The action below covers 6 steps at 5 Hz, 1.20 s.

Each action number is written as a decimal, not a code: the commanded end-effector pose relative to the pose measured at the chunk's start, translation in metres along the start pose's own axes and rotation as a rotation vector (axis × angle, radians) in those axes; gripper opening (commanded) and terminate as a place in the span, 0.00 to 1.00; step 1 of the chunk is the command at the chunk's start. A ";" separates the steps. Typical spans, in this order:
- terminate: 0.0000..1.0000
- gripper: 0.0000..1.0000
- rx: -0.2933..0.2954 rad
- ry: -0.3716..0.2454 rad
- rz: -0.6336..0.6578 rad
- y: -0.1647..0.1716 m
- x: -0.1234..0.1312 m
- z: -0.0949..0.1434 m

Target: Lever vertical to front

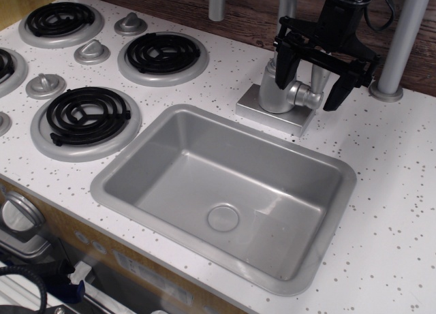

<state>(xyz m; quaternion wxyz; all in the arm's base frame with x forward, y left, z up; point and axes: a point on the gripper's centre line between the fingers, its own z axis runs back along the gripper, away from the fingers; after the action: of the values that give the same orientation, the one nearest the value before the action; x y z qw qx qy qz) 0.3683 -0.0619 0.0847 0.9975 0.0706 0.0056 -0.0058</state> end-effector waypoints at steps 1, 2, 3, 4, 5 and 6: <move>0.00 1.00 0.000 0.000 0.000 0.000 0.000 0.000; 0.00 1.00 0.032 -0.088 -0.036 -0.001 0.006 0.015; 0.00 1.00 0.048 -0.194 -0.086 -0.006 0.010 0.024; 0.00 1.00 0.099 -0.259 -0.123 -0.007 0.014 0.033; 0.00 1.00 0.132 -0.287 -0.130 -0.005 0.025 0.038; 0.00 1.00 0.165 -0.318 -0.162 -0.002 0.035 0.042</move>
<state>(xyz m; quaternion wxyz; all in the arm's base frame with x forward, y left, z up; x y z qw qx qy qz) 0.4061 -0.0727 0.1068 0.9761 0.1450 -0.1197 -0.1092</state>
